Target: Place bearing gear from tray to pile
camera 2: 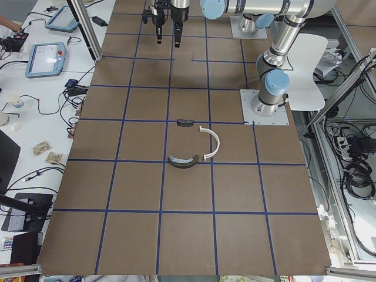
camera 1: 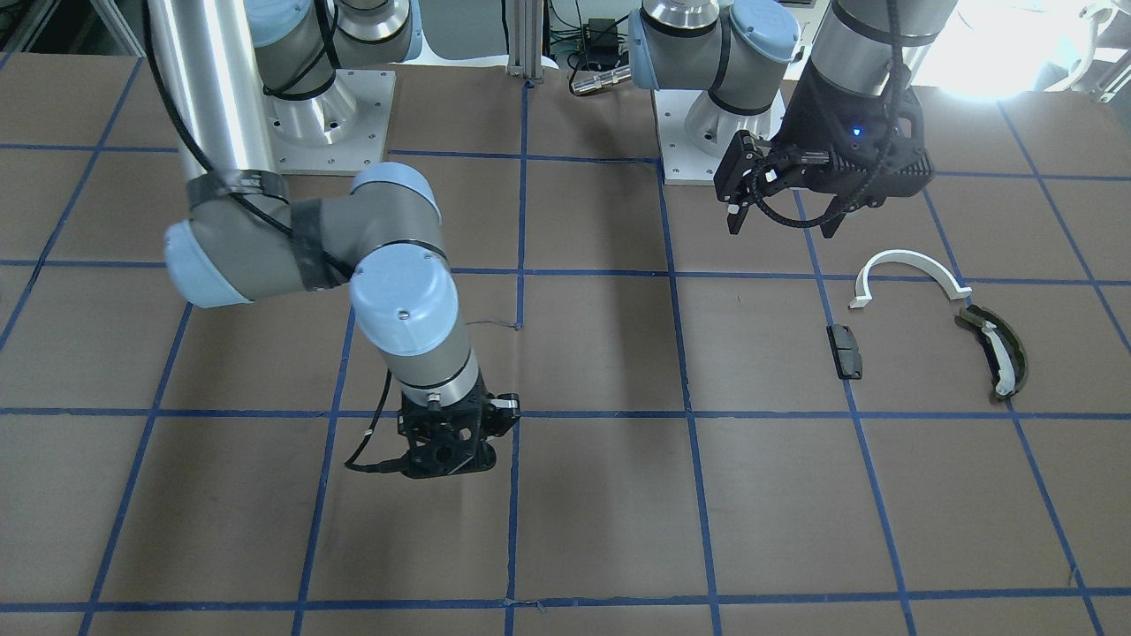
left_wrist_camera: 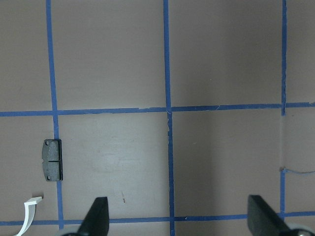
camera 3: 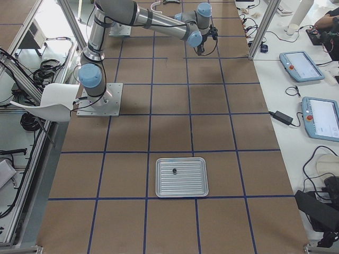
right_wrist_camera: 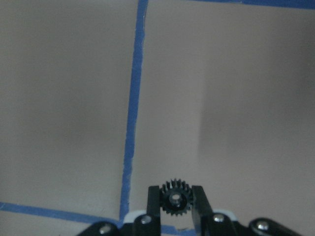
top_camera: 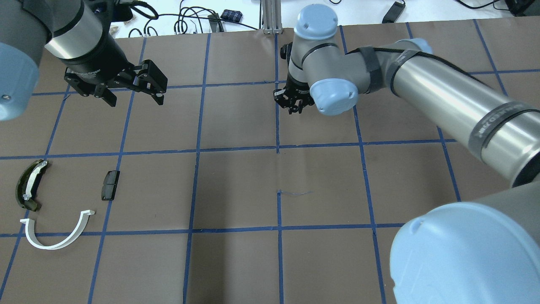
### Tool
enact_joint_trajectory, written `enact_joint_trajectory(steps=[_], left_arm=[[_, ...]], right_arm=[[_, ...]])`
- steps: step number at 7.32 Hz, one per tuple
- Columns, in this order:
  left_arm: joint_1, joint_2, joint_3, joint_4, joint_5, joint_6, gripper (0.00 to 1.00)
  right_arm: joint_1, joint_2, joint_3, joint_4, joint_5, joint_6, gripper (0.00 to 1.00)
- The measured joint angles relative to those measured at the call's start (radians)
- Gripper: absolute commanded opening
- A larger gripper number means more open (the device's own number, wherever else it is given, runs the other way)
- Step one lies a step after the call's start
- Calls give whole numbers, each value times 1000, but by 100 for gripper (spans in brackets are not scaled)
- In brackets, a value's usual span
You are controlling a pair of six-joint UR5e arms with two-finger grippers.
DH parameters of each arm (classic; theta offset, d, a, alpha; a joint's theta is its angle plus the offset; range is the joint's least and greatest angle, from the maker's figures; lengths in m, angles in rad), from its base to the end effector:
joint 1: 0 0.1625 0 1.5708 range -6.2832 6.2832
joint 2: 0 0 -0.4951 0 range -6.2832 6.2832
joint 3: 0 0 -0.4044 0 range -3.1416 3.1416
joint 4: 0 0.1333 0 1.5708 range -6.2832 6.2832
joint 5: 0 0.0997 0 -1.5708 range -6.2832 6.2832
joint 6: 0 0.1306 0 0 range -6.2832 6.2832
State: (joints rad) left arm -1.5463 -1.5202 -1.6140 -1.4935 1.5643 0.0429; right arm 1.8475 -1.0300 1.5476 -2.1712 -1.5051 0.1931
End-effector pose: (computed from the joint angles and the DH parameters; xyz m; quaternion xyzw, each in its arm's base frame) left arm -0.1221 -0.4929 0.5383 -0.0093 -0.9991 0.0424 0.0018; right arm 0.3322 -0.6504 0.2652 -0.0431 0.9977 -0.0326 0.0415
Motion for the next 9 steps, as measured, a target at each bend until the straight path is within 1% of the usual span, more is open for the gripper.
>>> enact_joint_trajectory(steps=[1, 2, 3, 6, 7, 9], left_arm=[[0, 0, 0, 0, 0, 0, 100], [0, 0, -1, 0, 0, 0, 100], [0, 0, -1, -1, 0, 0, 100], [-1, -5, -3, 3, -2, -4, 100], [-2, -11, -2, 10, -5, -5, 100], [-12, -24, 3, 25, -11, -18, 100]], right_arm=[[36, 15, 44, -54, -17, 51, 12], [56, 22, 86, -105, -23, 78, 27], [68, 25, 112, -130, -25, 96, 99], [80, 15, 126, -129, -31, 107, 100], [58, -21, 125, -98, -35, 98, 100], [-60, -162, 122, 27, -56, 45, 100]])
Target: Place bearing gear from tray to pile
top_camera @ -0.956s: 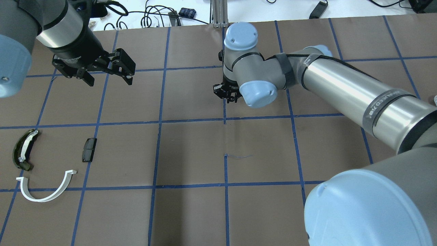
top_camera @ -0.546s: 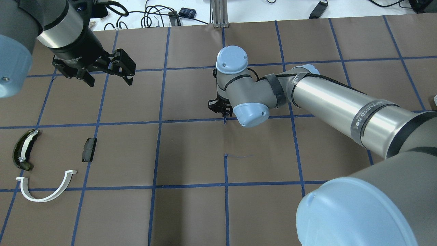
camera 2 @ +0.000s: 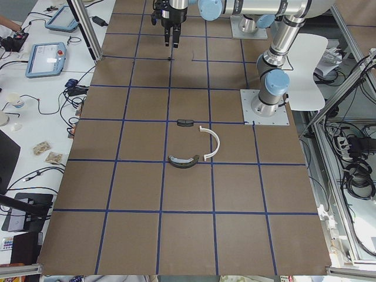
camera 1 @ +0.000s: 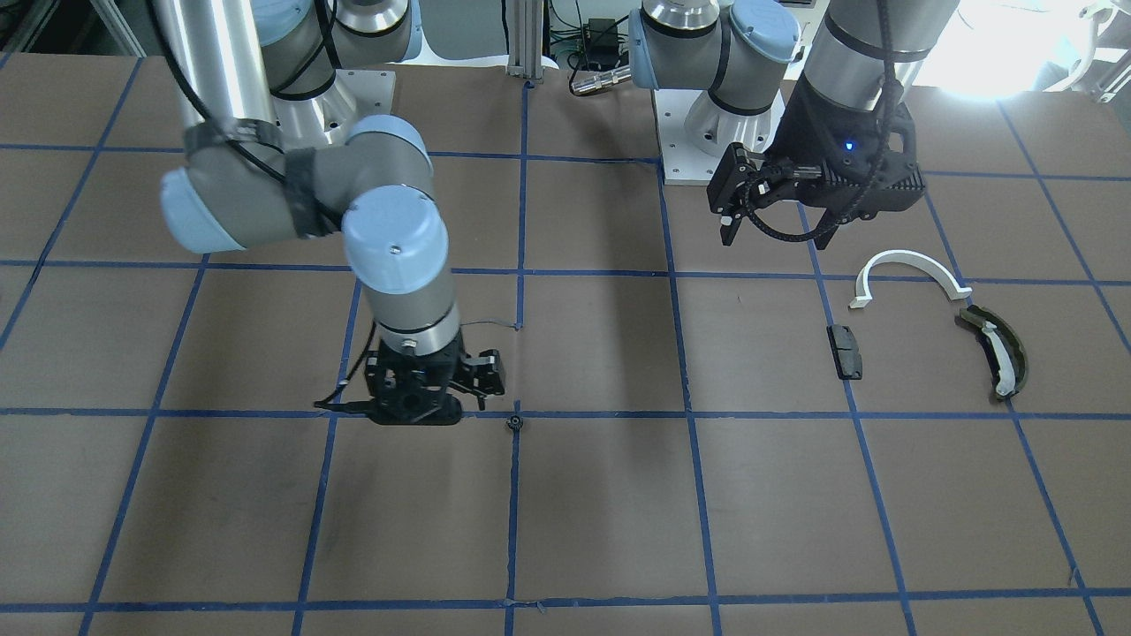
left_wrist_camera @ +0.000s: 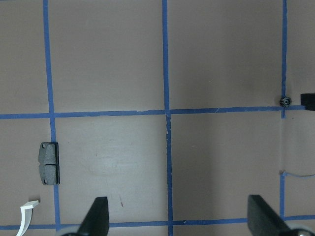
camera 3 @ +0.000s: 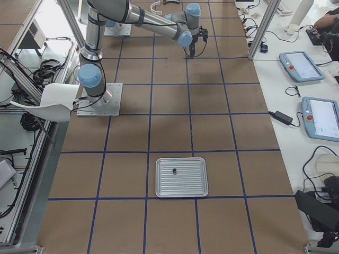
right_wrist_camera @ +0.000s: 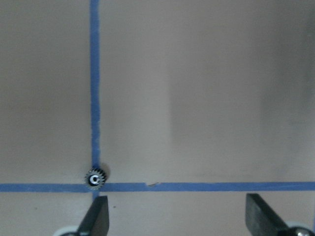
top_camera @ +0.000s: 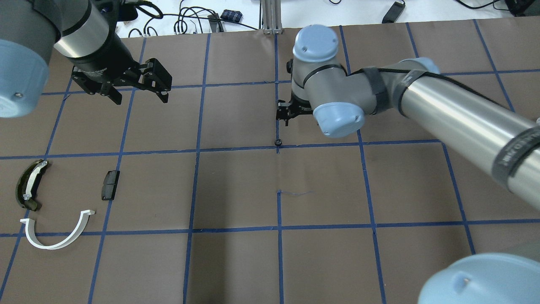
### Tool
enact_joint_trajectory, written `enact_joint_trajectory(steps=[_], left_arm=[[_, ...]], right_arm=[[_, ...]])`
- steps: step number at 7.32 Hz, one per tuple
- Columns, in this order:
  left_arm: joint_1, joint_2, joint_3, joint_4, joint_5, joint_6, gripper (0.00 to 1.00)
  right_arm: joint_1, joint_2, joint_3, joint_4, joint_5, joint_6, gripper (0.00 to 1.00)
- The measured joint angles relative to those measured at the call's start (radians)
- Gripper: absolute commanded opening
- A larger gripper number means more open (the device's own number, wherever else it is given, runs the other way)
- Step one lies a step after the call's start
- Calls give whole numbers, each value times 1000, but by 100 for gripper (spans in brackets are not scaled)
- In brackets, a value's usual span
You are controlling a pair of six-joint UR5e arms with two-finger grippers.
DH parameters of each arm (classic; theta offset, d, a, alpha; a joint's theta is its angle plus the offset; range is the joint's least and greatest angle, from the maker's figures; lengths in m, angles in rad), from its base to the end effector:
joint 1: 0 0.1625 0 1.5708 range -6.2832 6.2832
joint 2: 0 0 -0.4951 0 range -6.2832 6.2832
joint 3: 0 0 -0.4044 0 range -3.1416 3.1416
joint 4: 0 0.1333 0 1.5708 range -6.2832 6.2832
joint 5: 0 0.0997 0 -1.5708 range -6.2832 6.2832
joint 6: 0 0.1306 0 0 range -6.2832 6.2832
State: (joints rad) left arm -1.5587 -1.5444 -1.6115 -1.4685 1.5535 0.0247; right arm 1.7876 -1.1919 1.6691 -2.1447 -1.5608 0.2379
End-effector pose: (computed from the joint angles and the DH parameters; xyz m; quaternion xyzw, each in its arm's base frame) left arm -0.1295 -0.5037 0.5303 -0.0067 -0.9990 0.0441 0.0078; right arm 0.2722 -0.6099 0.3164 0.0103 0.9988 -0.0460 0.0158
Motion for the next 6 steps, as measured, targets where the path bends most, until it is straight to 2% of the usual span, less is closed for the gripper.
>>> enact_joint_trajectory(steps=[2, 3, 6], left_arm=[[-40, -53, 0, 25, -18, -105, 100], [-68, -105, -1, 77, -48, -189, 100], [-221, -319, -1, 324, -72, -394, 100]], right_arm=[[-138, -130, -5, 118, -6, -76, 100], [-213, -168, -5, 170, -11, -154, 100], [-560, -193, -8, 206, -31, -548, 100]])
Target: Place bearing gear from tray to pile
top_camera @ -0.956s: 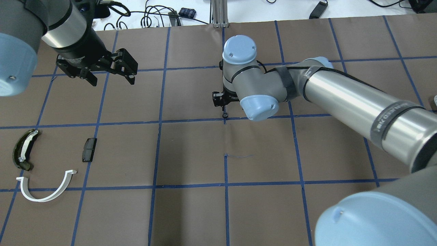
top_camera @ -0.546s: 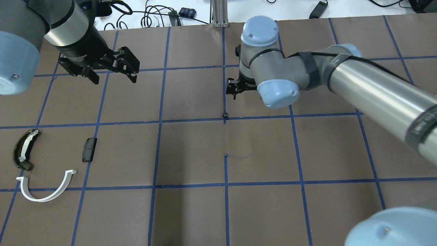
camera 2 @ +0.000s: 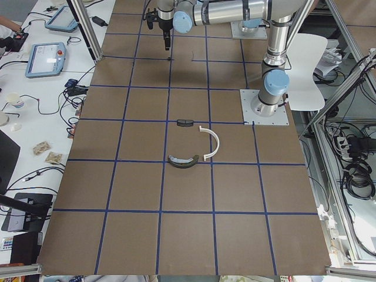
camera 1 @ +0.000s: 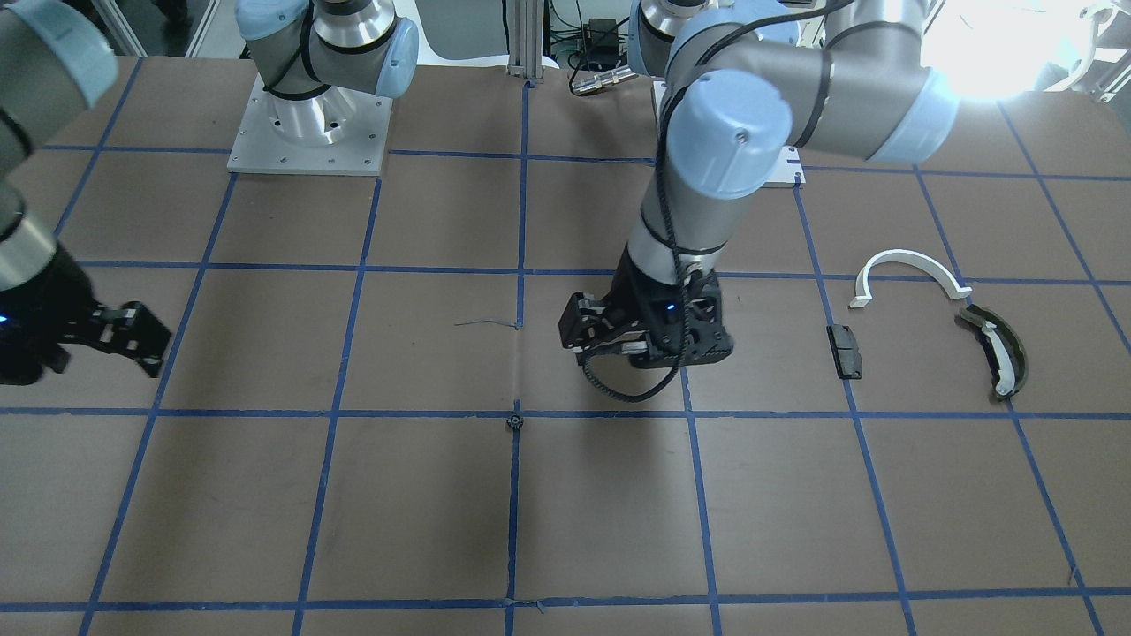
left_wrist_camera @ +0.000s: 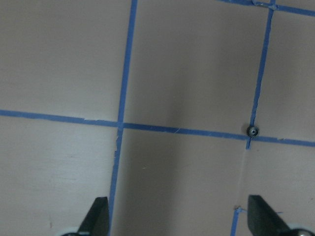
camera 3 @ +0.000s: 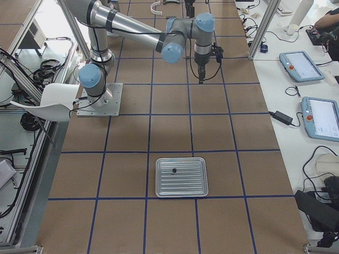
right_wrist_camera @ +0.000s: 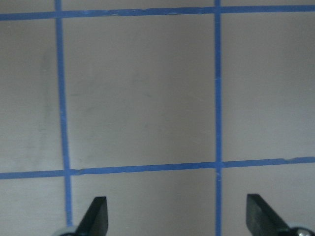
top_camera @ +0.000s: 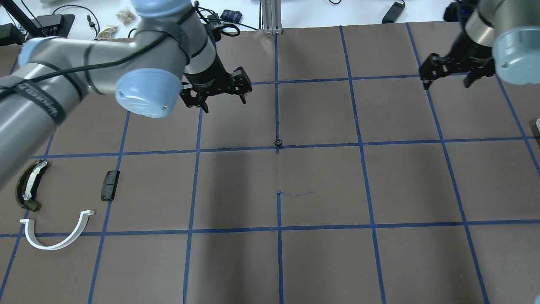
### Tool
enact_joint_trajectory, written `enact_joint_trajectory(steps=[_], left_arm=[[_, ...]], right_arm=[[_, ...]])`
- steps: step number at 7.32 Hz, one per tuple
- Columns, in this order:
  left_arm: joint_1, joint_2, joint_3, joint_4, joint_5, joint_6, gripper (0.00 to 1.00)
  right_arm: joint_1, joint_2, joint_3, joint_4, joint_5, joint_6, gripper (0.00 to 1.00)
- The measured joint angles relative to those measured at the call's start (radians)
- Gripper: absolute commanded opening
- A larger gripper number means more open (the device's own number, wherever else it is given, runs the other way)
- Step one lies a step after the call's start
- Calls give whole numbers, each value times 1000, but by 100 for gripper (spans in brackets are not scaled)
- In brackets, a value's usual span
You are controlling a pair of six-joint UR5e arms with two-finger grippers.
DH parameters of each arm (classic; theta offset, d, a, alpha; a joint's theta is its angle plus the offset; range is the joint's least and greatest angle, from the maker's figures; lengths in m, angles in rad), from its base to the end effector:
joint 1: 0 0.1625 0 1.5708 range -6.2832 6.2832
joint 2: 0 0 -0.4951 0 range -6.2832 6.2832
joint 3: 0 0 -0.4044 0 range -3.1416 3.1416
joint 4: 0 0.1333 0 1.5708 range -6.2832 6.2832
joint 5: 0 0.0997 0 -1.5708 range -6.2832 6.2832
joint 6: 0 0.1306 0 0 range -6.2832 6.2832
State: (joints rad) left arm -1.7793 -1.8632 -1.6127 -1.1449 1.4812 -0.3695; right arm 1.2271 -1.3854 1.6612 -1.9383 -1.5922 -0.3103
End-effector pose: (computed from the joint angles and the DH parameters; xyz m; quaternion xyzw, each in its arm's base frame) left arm -0.2735 -0.5921 0.3835 0.0782 -0.9949 0.0311 0.0559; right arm -0.0765 -0.6010 0.4181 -0.0172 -0.9987 0.0400 0.0248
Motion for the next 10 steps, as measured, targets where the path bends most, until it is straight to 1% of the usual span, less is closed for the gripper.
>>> enact_joint_trajectory(steps=[2, 3, 4, 6, 8, 9, 10], left_arm=[[-92, -137, 1, 137, 3, -48, 100], [-127, -196, 1, 195, 10, -62, 100], [-146, -240, 1, 226, 19, -69, 100], [-163, -295, 3, 248, 28, -74, 100], [-167, -321, 3, 257, 31, -77, 88], [-167, -328, 4, 261, 31, -77, 71], [-167, -331, 5, 262, 32, -77, 45]], right_arm=[[-247, 7, -16, 51, -4, -151, 100], [-334, 25, -29, 62, -3, -224, 100], [-395, 55, -36, 54, -4, -319, 100], [-494, 117, -37, -8, -4, -532, 100], [-572, 192, -30, -85, -2, -809, 100], [-593, 239, -29, -137, -2, -941, 100], [-608, 282, -28, -186, 1, -1051, 100]])
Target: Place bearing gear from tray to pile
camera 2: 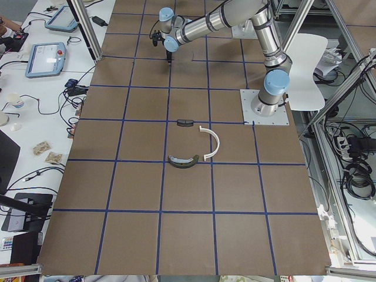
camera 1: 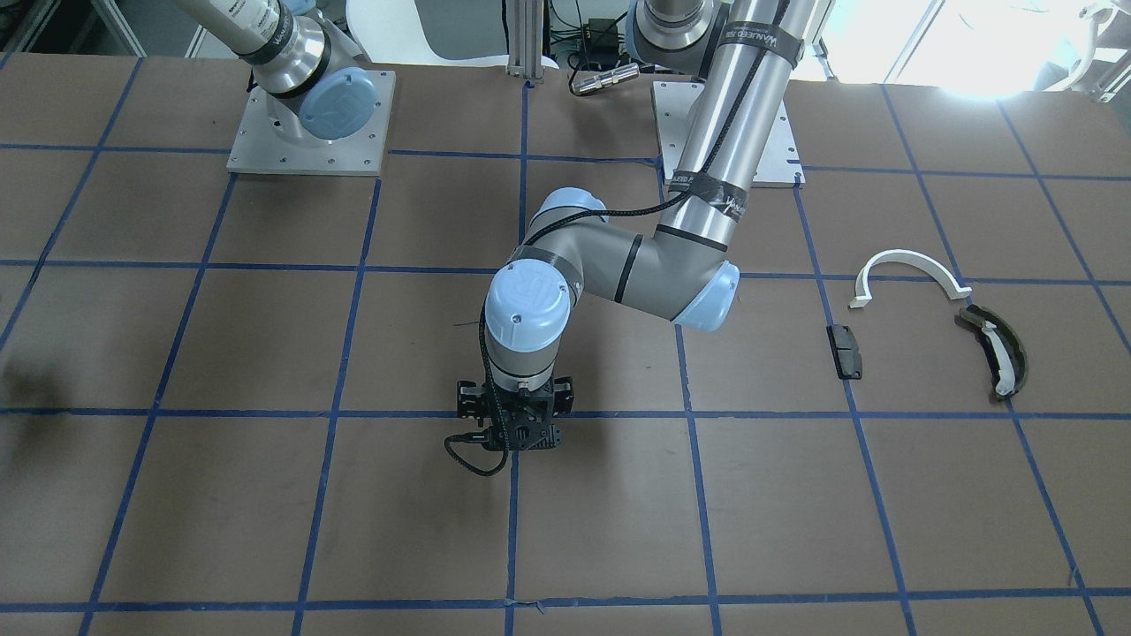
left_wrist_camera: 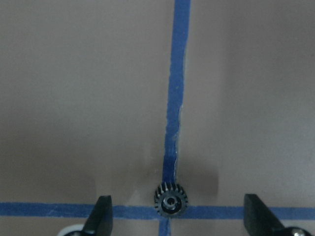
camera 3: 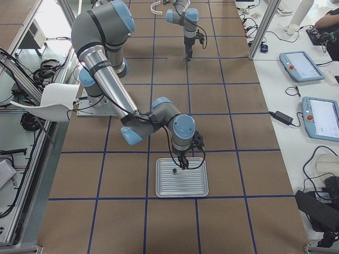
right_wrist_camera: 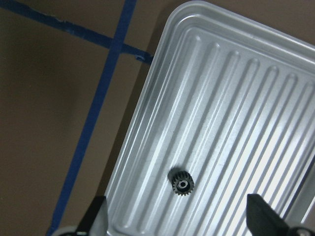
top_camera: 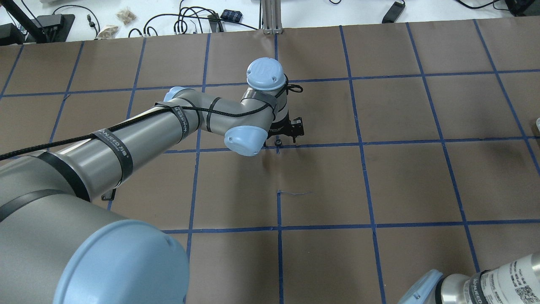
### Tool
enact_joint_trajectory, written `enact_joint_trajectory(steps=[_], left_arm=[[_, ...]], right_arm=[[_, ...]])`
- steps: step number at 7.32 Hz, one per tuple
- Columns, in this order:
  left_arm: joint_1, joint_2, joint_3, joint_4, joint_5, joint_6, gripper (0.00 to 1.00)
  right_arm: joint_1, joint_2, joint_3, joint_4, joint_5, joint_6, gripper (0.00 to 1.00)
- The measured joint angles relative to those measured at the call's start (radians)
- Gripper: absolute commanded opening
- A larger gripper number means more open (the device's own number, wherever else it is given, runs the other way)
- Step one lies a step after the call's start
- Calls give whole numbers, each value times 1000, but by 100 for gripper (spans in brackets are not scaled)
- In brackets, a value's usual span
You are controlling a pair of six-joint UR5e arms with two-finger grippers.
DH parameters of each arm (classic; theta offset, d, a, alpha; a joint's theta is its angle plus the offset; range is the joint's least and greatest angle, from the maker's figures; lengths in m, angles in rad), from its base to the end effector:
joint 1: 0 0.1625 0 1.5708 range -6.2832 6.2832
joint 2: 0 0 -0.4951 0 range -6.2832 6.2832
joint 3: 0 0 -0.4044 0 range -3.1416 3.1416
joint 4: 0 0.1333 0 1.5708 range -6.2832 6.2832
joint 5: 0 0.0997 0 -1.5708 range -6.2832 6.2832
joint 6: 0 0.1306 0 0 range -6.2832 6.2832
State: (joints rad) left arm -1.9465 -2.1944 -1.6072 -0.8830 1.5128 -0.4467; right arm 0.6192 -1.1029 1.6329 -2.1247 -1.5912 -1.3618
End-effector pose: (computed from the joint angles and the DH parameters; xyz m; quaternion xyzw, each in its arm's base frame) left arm -0.3923 -0.6105 0.1889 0.0351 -0.9989 0.0011 0.0321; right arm -0.4739 -0.4981 0.2718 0.2035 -0.9789 -0.0045 0.0150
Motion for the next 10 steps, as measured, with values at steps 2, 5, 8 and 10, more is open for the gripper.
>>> enact_joint_trajectory(steps=[2, 5, 8, 10], left_arm=[[0, -1, 5, 2, 16, 4, 20], [0, -2, 5, 3, 18, 0, 0], [48, 43, 38, -62, 15, 52, 0], [164, 112, 67, -236, 20, 208, 0]], right_arm=[[-32, 72, 3, -64, 22, -155, 94], [-46, 105, 45, -148, 44, -226, 36], [-47, 101, 65, -174, 37, -243, 26], [-48, 94, 65, -172, 28, -254, 22]])
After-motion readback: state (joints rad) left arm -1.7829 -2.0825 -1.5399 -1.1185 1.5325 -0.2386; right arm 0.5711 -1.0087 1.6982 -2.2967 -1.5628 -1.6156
